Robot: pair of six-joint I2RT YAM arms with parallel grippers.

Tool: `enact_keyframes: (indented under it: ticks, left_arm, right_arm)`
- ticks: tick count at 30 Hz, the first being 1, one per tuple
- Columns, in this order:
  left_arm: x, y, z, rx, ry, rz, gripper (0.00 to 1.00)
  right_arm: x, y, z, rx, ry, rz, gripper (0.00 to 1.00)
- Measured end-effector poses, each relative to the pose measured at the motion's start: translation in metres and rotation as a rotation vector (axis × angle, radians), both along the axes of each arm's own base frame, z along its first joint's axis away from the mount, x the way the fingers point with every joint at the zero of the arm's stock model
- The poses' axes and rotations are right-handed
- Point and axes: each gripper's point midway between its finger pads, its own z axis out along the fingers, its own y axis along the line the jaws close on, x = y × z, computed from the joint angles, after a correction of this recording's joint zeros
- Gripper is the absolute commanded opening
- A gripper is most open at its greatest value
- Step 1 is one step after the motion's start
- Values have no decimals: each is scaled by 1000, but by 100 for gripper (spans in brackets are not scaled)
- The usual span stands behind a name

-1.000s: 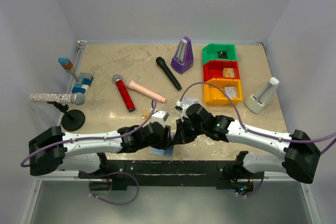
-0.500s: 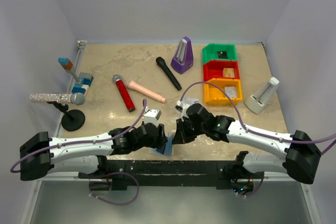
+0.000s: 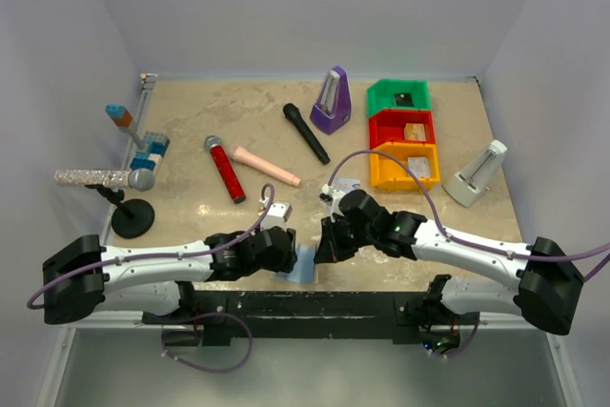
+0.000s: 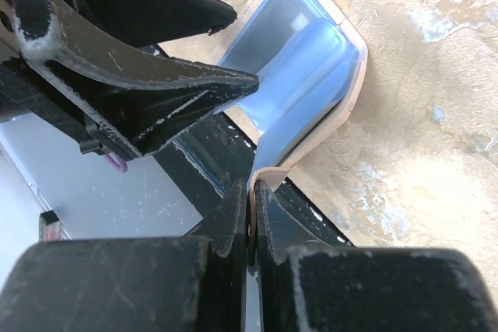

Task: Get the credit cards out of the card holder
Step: Remove the credit card from the card holder.

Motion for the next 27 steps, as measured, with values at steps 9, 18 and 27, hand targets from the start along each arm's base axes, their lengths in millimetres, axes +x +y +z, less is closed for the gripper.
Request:
enact_keyframes:
  ticks: [9, 18, 27]
  left_arm:
    - [-7, -24, 4, -74, 22, -82, 54]
    - [-17, -44, 5, -134, 60, -167, 54]
    - [-28, -61, -2, -144, 114, -242, 54]
  right_arm:
    - [-1, -2, -2, -5, 1, -2, 0]
    - [0, -9, -4, -10, -19, -22, 0]
    - [1, -24, -15, -57, -25, -75, 0]
